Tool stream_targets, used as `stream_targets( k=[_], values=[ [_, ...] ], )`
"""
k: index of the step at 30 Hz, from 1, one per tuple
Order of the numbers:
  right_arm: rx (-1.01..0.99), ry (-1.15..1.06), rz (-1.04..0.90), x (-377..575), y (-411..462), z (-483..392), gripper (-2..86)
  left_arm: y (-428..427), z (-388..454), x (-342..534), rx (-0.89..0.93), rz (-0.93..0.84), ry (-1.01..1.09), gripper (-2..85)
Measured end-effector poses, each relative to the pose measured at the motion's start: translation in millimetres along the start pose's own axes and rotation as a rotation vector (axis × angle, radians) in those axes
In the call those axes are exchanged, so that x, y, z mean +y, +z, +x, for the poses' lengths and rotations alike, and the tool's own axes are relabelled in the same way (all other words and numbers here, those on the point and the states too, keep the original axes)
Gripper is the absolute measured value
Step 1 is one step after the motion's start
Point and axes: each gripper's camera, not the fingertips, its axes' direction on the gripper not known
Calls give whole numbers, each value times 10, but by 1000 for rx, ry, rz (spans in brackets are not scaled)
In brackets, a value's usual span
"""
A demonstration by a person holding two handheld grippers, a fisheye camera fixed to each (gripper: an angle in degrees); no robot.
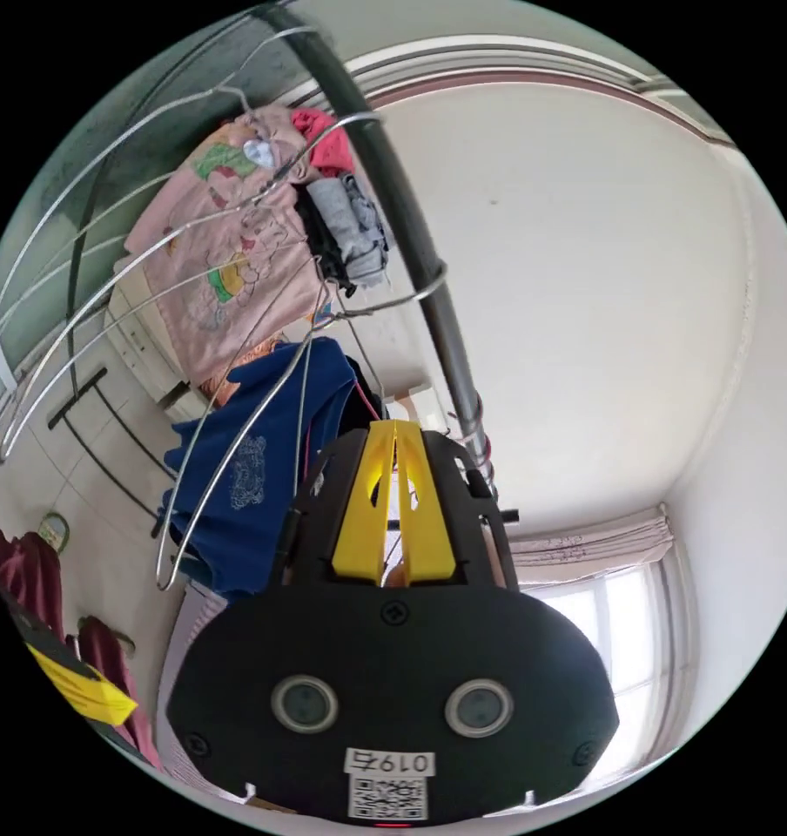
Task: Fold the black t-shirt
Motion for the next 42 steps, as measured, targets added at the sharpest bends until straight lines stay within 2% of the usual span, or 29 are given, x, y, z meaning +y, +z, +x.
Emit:
stream_targets(
  k=[4,8,10,16,21,25,29,36,40,42],
  values=[
    [-178,297,72,986,-295,738,-9,254,124,-537,73,-28,71,9],
    [-436,734,207,2650,-632,1564,-9,586,364,-1069,153,-72,170,8],
    [-480,907,204,3415,-762,1783,-9,928,605,-1461,218,-135,254,8],
    [-373,1251,-16,5812,-1417,2167,-7,1979,1332,-2572,361,-246,403,6],
    [-335,1640,-256,7998,-2159,2573,-7,3167,1832,-3470,401,-368,344,6],
    [-258,1795,-322,9059,-2634,2919,-7,4179,2312,-4207,446,-476,311,7],
    [-305,1905,-348,9961,-2685,3454,-7,4870,2753,-4841,479,-531,292,7],
    [-442,1894,-343,10820,-2138,4724,-8,5836,3271,-5951,511,-704,274,4],
    [-397,1894,-342,11012,-1930,5338,-8,6429,3320,-6575,584,-794,290,4],
    [-324,1817,-481,11061,-1778,5766,-6,6709,3346,-6839,608,-829,307,5]
  ],
)
